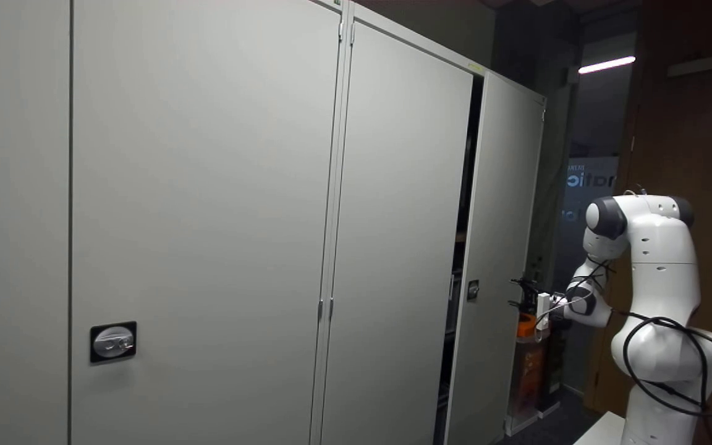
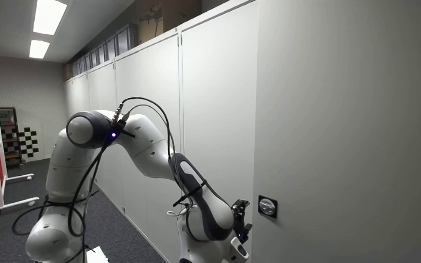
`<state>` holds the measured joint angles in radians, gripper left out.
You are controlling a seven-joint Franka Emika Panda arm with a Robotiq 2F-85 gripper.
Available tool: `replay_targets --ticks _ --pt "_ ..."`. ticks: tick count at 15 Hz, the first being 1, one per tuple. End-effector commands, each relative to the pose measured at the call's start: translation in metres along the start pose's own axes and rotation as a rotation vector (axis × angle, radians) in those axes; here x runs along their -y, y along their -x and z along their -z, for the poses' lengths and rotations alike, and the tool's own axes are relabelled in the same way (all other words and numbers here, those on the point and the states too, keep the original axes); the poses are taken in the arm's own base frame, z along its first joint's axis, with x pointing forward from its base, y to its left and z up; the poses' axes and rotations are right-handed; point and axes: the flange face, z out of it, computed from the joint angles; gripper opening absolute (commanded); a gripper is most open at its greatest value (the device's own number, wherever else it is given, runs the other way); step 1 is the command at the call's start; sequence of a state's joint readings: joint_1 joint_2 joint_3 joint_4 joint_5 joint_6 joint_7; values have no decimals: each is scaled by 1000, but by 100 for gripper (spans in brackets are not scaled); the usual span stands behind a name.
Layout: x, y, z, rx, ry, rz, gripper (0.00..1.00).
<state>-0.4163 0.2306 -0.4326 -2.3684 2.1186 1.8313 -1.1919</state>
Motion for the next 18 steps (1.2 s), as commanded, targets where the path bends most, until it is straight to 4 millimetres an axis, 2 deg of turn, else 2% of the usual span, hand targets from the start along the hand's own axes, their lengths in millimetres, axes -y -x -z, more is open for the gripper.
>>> replay_targets --ticks 1,11,18 --pt "2 -11 -15 -9 -32 -33 100" --pt "-5 -40 -44 13 1 -185 100" --pt "-16 -26 -62 39 16 -185 100"
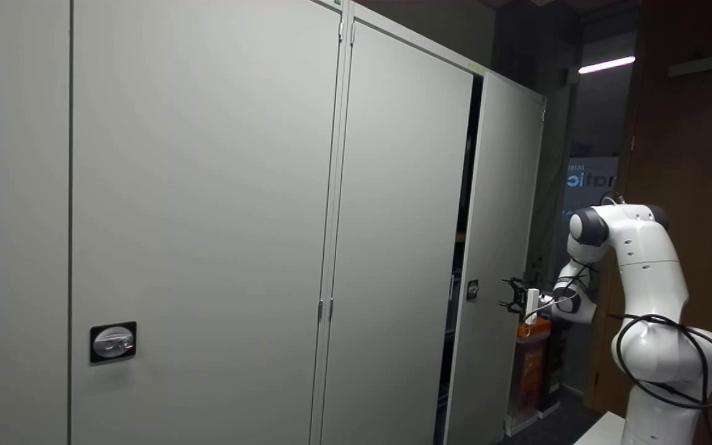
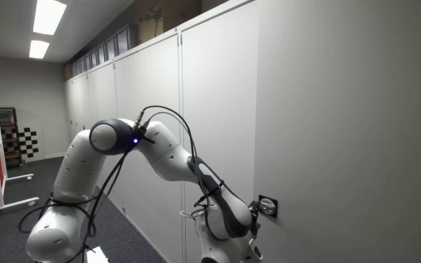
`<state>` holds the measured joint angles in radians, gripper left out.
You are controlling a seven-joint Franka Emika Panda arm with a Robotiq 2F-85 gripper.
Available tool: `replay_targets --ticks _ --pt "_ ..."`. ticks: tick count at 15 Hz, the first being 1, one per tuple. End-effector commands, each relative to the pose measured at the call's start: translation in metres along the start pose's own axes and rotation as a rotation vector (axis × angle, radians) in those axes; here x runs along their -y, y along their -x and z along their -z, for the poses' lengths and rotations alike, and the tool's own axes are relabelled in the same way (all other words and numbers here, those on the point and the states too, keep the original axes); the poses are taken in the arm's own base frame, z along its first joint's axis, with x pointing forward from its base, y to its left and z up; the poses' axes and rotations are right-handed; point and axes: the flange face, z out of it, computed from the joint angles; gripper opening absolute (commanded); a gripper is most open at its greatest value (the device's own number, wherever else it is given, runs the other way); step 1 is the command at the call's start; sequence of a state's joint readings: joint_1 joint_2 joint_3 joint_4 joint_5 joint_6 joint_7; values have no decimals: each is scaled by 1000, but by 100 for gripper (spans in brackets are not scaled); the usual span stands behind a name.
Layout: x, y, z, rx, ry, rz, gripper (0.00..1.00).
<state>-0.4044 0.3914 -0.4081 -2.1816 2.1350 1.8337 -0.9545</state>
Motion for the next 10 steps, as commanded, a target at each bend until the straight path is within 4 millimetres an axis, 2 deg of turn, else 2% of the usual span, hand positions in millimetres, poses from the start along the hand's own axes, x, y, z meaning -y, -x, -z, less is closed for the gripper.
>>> replay_targets --ticks 1,10 --pt "2 3 -16 0 -2 -5 100" --pt "1 4 -49 -30 19 6 99"
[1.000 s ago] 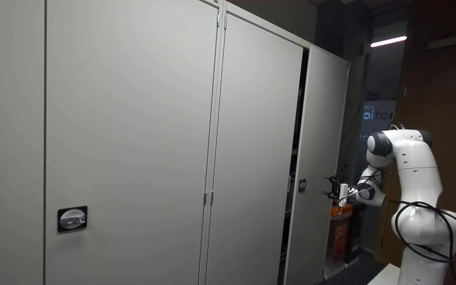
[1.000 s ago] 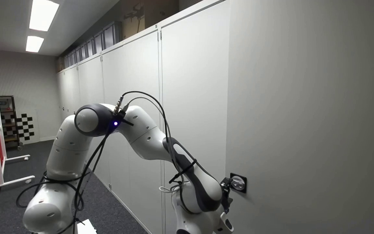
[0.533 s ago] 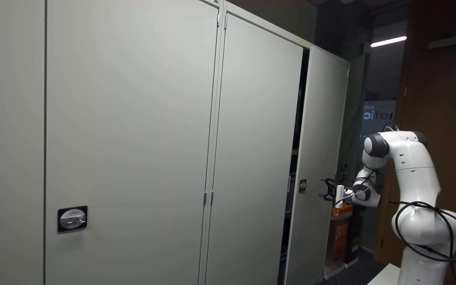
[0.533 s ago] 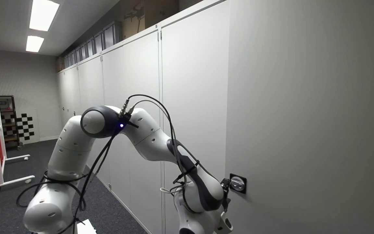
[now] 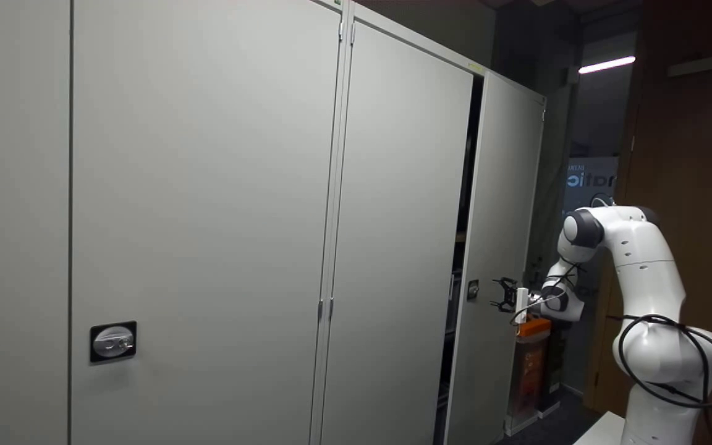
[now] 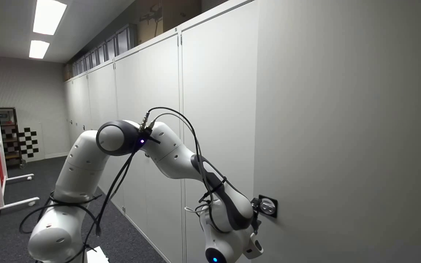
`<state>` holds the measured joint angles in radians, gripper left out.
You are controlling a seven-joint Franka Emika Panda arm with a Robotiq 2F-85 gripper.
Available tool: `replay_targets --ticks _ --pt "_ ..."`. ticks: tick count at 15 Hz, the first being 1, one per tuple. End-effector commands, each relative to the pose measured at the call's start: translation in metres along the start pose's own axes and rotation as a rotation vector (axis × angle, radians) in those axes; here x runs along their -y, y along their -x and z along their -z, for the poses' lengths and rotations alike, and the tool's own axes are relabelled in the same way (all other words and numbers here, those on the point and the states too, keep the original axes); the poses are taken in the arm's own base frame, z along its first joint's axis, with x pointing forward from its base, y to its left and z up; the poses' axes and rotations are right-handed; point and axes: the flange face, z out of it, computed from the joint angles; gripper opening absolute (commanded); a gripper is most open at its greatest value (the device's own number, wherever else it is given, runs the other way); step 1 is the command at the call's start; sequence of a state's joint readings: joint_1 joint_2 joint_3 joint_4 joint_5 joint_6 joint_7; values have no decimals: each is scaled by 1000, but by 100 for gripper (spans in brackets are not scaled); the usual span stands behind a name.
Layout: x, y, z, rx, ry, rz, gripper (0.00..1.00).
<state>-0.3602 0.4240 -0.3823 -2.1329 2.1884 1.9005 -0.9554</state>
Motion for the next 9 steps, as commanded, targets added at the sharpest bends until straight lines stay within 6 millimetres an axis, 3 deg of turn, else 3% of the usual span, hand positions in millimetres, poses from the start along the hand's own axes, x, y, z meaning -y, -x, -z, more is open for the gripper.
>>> replay_targets --ticks 1,4,5,6,8,9 --pt "4 -6 -18 -25 -1 6 96" --pt "3 -5 -27 -28 3 14 88" --pt "3 -4 -30 -25 1 16 76" --pt "3 -3 -33 -23 1 16 78" --pt "4 -2 -38 -20 -3 18 57" --pt "6 -2 -41 -17 -5 19 59"
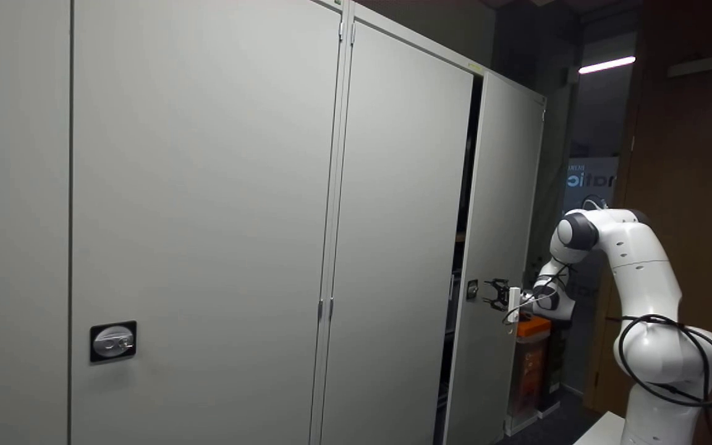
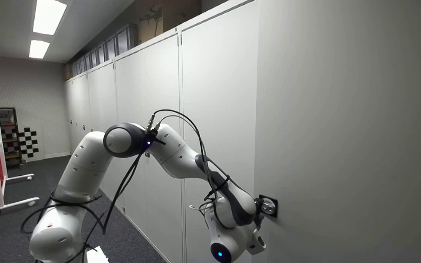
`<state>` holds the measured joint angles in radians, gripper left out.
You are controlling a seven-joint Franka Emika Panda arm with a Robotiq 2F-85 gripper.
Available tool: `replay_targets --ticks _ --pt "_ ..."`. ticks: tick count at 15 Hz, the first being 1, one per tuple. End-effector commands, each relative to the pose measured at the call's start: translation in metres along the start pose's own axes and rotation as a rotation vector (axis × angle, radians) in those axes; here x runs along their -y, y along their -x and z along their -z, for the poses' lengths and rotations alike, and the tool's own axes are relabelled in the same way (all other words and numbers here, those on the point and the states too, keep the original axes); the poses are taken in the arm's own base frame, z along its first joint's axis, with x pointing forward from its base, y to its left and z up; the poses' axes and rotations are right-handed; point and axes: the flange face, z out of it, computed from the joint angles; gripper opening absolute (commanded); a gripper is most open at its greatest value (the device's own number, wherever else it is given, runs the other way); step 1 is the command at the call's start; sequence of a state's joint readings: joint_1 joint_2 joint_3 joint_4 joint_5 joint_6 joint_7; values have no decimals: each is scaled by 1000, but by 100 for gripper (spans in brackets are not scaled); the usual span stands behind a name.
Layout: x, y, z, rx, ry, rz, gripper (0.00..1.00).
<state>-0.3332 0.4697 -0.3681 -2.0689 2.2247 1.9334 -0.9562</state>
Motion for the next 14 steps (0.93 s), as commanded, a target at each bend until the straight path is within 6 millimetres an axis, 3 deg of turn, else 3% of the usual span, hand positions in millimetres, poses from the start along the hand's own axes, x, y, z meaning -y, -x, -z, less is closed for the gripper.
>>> replay_targets --ticks 1,4,7,9,10,14 --pt "10 -3 -15 -17 -11 9 52" --pt "13 -4 -21 -15 -17 13 41" --pt "14 -5 -24 -13 -17 20 57" --pt "13 -5 -25 -12 -15 20 61" --pt "12 -4 -25 -11 -13 20 68" --pt "9 -3 -25 -10 -8 21 66"
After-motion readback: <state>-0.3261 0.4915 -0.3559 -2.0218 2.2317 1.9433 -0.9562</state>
